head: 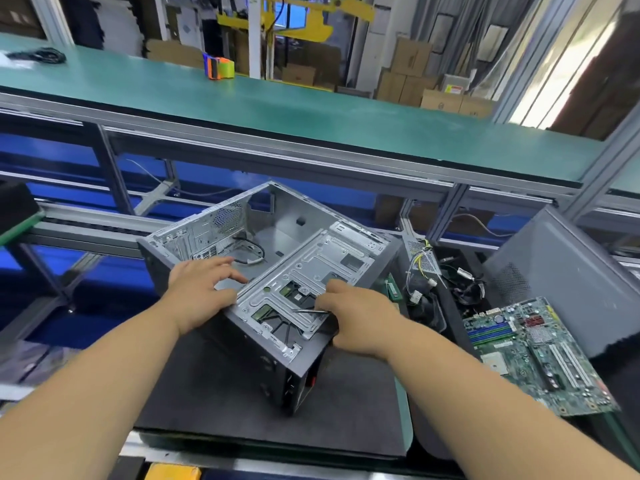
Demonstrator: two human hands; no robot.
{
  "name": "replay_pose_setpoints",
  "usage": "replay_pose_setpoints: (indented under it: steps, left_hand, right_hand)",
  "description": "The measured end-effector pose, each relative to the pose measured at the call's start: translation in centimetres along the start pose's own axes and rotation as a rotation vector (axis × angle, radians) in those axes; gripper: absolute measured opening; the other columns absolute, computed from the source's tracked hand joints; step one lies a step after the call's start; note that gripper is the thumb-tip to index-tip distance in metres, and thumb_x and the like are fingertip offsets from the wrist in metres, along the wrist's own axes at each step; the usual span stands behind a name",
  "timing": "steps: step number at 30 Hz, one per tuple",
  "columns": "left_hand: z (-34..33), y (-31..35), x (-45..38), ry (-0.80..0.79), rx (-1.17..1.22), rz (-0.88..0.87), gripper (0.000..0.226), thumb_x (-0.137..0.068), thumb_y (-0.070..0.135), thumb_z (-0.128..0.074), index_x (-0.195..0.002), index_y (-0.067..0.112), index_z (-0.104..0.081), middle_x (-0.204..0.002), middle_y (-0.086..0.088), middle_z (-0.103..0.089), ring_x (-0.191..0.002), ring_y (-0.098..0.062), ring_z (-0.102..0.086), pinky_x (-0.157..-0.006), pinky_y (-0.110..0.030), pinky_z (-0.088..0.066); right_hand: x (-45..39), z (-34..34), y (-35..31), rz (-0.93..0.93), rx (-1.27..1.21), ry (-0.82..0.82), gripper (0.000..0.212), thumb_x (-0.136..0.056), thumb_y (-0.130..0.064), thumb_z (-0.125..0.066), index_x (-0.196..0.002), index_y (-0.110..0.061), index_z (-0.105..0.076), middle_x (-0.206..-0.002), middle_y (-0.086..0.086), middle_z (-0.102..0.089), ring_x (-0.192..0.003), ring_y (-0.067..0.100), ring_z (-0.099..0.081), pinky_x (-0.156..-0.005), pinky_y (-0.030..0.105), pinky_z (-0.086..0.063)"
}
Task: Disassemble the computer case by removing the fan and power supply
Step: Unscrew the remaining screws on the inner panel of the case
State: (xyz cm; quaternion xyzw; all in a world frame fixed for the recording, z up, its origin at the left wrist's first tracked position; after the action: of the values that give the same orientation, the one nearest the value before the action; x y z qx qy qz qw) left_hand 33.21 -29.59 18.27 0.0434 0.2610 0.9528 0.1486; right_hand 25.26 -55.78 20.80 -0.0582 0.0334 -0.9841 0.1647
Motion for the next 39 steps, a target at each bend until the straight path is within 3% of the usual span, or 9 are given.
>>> replay_pose_setpoints:
  steps: [3, 6, 10, 15, 24, 30, 34, 36, 39]
  left_hand:
    - [-0.7, 0.9, 1.2, 0.173, 0.103, 0.196, 0.06, -0.074, 0.035, -0.063, -0.133, 0.037, -0.051, -0.16, -0.002, -0.018, -0.146, -0.023, -0.011, -0.119, -0.041, -0.008]
    - [-2.3, 2.1, 3.4, 0.307, 0.318, 0.417, 0.089, -0.076, 0.025, -0.073, -0.15, 0.029, -0.024, -0.16, -0.002, 0.002, -0.147, -0.026, 0.0, -0.119, -0.048, -0.013]
    - [-5.1, 4.6, 5.7, 0.291, 0.485, 0.563, 0.107, -0.078, 0.03, -0.077, -0.154, 0.032, -0.002, -0.159, 0.001, 0.001, -0.145, -0.028, -0.006, -0.117, -0.049, -0.016]
    - [-7.5, 7.2, 6.2, 0.333, 0.606, 0.663, 0.104, -0.088, 0.03, -0.067, -0.154, 0.026, 0.014, -0.162, -0.001, -0.003, -0.146, -0.03, -0.016, -0.119, -0.045, -0.019]
    - [-8.2, 9.1, 5.2, 0.406, 0.431, 0.717, 0.085, -0.096, 0.012, -0.049, -0.155, 0.018, 0.012, -0.164, -0.004, -0.005, -0.14, -0.035, -0.031, -0.108, -0.04, -0.036]
    - [-6.5, 7.1, 5.1, 0.328, 0.389, 0.623, 0.071, -0.095, 0.016, -0.058, -0.153, 0.012, -0.017, -0.136, -0.02, -0.051, -0.102, -0.033, -0.057, -0.076, -0.034, -0.046]
    - [-5.4, 4.7, 4.2, 0.293, 0.407, 0.555, 0.078, -0.093, 0.015, -0.063, -0.156, 0.015, -0.016, -0.145, -0.01, -0.047, -0.11, -0.027, -0.053, -0.087, -0.032, -0.041]
    - [-5.0, 3.5, 3.6, 0.256, 0.451, 0.522, 0.083, -0.093, 0.014, -0.064, -0.157, 0.019, -0.011, -0.153, -0.004, -0.037, -0.124, -0.025, -0.048, -0.096, -0.03, -0.038]
    - [-4.4, 1.7, 2.5, 0.166, 0.5, 0.449, 0.083, -0.092, 0.015, -0.065, -0.157, 0.022, -0.013, -0.158, -0.001, -0.03, -0.139, -0.024, -0.037, -0.115, -0.041, -0.032]
  right_hand:
    - [-0.3, 0.7, 2.5, -0.007, -0.055, -0.012, 0.079, -0.069, -0.029, -0.077, -0.14, -0.037, -0.042, -0.14, -0.012, -0.04, -0.111, 0.02, -0.059, -0.084, 0.037, -0.053]
    - [-1.3, 1.6, 6.2, -0.089, -0.001, 0.016, 0.097, -0.066, -0.043, -0.085, -0.147, -0.035, -0.033, -0.152, -0.012, -0.034, -0.127, 0.02, -0.052, -0.097, 0.038, -0.049]
    - [-3.0, 2.3, 10.7, -0.198, 0.056, -0.07, 0.086, -0.069, -0.044, -0.084, -0.142, -0.035, -0.04, -0.145, -0.008, -0.048, -0.125, 0.023, -0.054, -0.097, 0.04, -0.049]
    - [-3.8, 2.3, 12.4, -0.126, -0.001, -0.005, 0.064, -0.074, -0.037, -0.082, -0.132, -0.033, -0.055, -0.134, -0.009, -0.056, -0.12, 0.023, -0.057, -0.09, 0.037, -0.05]
    - [-1.4, 1.7, 13.4, -0.054, -0.069, 0.049, 0.062, -0.067, -0.042, -0.087, -0.121, -0.026, -0.06, -0.12, 0.0, -0.057, -0.112, 0.028, -0.058, -0.088, 0.039, -0.051]
    - [0.5, 0.8, 12.9, -0.064, -0.112, 0.092, 0.059, -0.068, -0.048, -0.085, -0.117, -0.025, -0.062, -0.117, -0.001, -0.058, -0.109, 0.027, -0.059, -0.088, 0.039, -0.052]
    - [1.2, 0.3, 11.6, -0.091, -0.105, 0.11, 0.057, -0.068, -0.053, -0.083, -0.114, -0.025, -0.063, -0.115, -0.002, -0.056, -0.107, 0.027, -0.06, -0.085, 0.04, -0.053]
    - [1.6, 0.2, 10.9, -0.119, -0.107, 0.115, 0.057, -0.067, -0.055, -0.082, -0.112, -0.026, -0.063, -0.114, -0.003, -0.057, -0.106, 0.027, -0.06, -0.085, 0.04, -0.053]
    - [2.1, 0.1, 9.9, -0.159, -0.1, 0.12, 0.058, -0.066, -0.059, -0.081, -0.11, -0.026, -0.063, -0.112, -0.005, -0.057, -0.105, 0.025, -0.06, -0.084, 0.039, -0.053]
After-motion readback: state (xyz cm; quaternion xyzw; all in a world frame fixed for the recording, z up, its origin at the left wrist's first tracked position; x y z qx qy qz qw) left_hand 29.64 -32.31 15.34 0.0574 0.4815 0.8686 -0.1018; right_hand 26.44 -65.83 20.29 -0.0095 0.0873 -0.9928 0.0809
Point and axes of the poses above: each hand's wrist, its own x-axis away from the middle knuckle, its own z-axis out of the back of the hand, y = z × x, the point moved 2 cm from there along -x, towards the middle knuckle
